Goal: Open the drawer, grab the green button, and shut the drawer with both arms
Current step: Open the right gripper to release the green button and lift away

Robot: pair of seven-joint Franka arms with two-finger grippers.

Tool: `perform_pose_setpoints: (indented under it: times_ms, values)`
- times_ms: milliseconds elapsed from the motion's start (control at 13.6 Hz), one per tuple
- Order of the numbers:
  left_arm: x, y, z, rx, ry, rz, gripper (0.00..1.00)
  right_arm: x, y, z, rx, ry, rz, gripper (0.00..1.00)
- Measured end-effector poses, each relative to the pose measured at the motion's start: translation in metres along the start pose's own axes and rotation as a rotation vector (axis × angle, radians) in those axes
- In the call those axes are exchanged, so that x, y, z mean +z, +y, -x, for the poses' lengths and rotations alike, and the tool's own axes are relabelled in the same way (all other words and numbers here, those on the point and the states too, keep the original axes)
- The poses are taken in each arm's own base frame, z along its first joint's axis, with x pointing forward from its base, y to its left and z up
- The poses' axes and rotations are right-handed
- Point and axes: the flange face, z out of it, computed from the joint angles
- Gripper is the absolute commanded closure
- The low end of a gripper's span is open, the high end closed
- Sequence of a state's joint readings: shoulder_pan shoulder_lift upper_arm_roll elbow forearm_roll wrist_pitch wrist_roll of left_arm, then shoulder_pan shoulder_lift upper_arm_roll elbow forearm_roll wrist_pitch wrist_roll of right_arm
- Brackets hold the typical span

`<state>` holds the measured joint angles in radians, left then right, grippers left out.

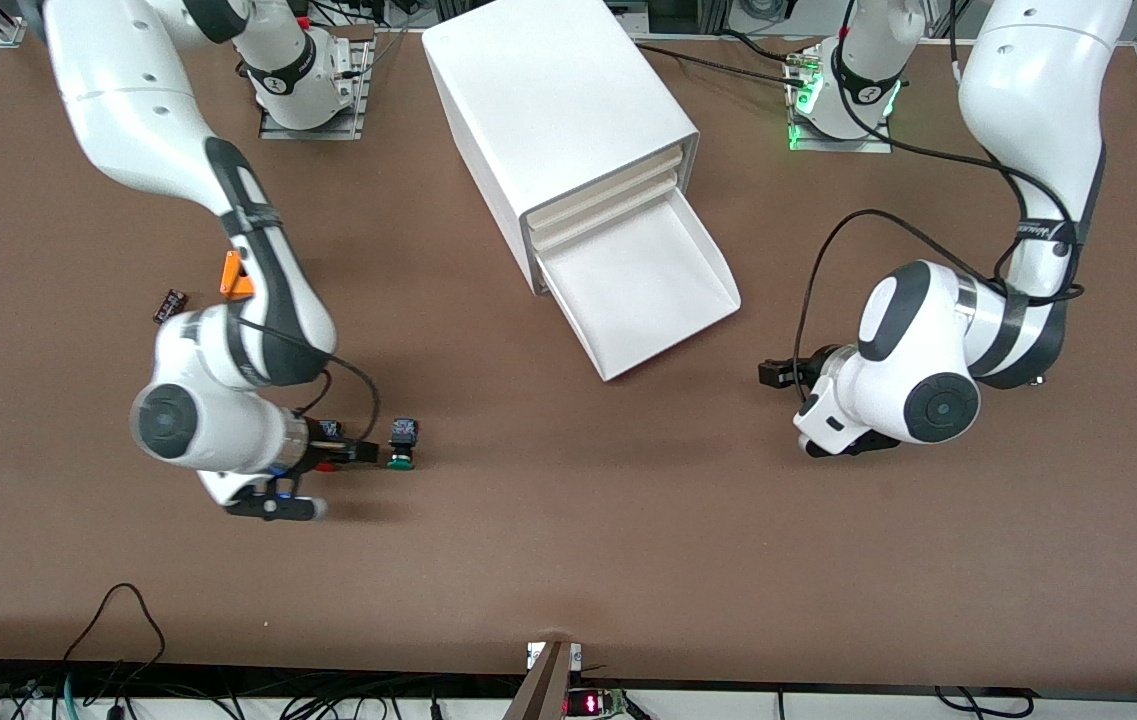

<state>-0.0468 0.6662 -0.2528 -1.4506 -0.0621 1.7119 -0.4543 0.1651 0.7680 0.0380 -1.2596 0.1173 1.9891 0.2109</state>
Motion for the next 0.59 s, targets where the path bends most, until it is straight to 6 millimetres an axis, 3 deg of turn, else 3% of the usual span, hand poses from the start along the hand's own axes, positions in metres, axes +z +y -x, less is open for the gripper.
perform_pose_setpoints:
  times_ms: [147, 294, 587]
  values:
    - [0.029, 0.007, -0.007, -0.023, 0.009, 0.016, 0.00, -0.043, 0.030, 0.000, 0.000, 0.006, -0.002, 0.00]
    - [0.058, 0.025, 0.002, -0.073, 0.006, 0.004, 0.00, -0.076, 0.055, 0.006, -0.015, 0.014, 0.012, 0.00]
    - [0.092, 0.056, 0.023, -0.134, -0.007, 0.019, 0.00, -0.133, 0.083, 0.042, -0.034, 0.046, 0.055, 0.00]
